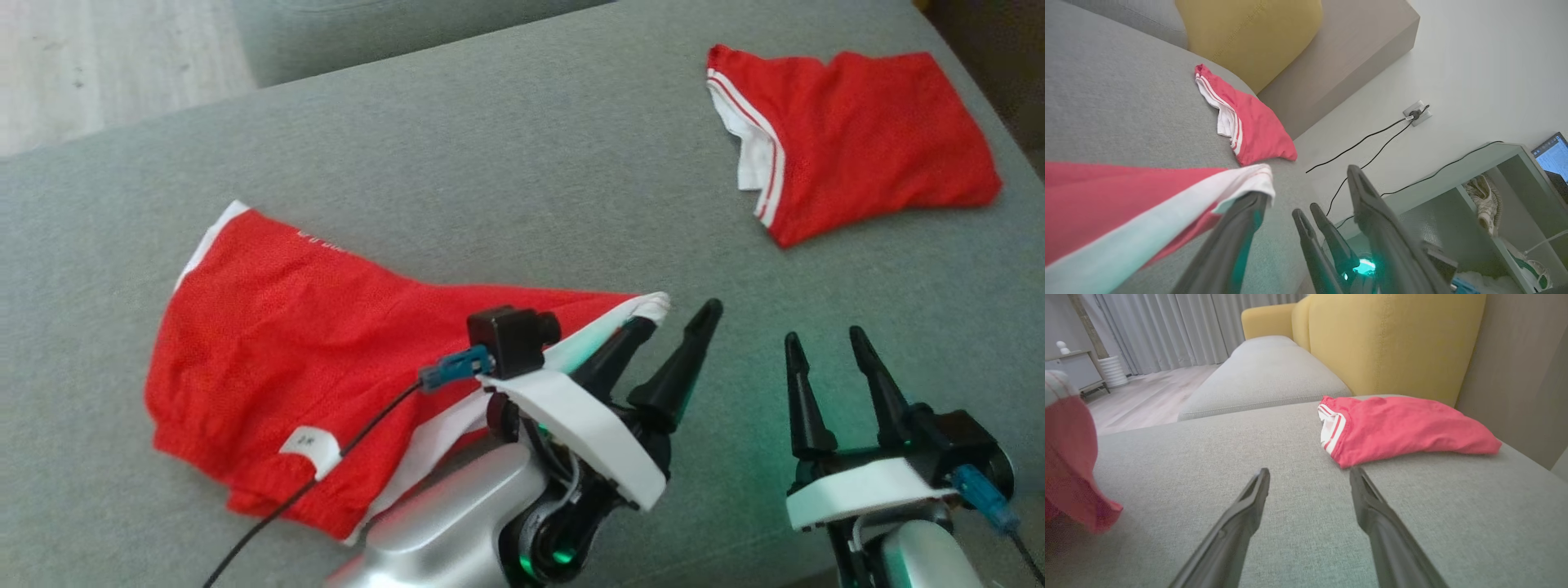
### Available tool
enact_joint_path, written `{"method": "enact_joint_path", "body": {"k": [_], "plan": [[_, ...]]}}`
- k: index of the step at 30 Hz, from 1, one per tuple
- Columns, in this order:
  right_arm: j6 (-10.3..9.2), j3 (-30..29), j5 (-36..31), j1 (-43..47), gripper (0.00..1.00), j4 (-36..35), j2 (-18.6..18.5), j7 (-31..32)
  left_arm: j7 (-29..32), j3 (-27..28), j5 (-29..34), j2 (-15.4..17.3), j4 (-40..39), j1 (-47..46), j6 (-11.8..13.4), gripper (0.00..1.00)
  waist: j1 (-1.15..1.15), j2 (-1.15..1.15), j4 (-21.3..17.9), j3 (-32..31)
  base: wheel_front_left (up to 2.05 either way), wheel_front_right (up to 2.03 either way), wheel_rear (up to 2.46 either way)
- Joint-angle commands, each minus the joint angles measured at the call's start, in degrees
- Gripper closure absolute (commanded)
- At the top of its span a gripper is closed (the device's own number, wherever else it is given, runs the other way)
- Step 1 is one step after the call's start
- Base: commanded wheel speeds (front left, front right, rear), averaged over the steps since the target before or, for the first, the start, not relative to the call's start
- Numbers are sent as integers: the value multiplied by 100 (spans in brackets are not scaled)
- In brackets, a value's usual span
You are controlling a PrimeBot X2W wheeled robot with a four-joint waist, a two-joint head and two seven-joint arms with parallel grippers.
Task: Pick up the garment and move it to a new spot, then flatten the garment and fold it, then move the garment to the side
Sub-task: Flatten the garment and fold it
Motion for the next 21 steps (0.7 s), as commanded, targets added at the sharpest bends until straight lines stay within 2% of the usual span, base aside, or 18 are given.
{"method": "enact_joint_path", "body": {"k": [1,6,8,10,12,15,21], "plan": [[42,105,16,-118,0,-164,-39,-79,35,109,-12,-13,-254,-281,-61,0,0,0,100,-34,0,0,0],[42,21,-13,-78,0,-163,-39,-79,717,-255,-371,168,-729,-160,-349,0,0,0,369,-38,0,0,0],[42,5,-6,-82,0,-152,-39,-79,952,-239,-753,179,-739,51,-141,0,0,0,455,-13,0,0,0],[42,30,15,-130,0,-153,-39,-79,839,9,-1063,128,-547,272,319,0,0,0,495,41,0,0,0],[42,63,40,-197,0,-163,-39,-79,730,94,-1146,80,-383,333,626,0,0,0,501,98,0,0,0],[42,84,62,-256,0,-186,-39,-79,761,88,-1294,38,-260,366,830,0,0,0,499,166,0,0,0],[42,13,46,-211,0,-168,-39,-79,894,-159,-1071,142,-179,223,903,0,0,0,497,187,0,0,0]]}}
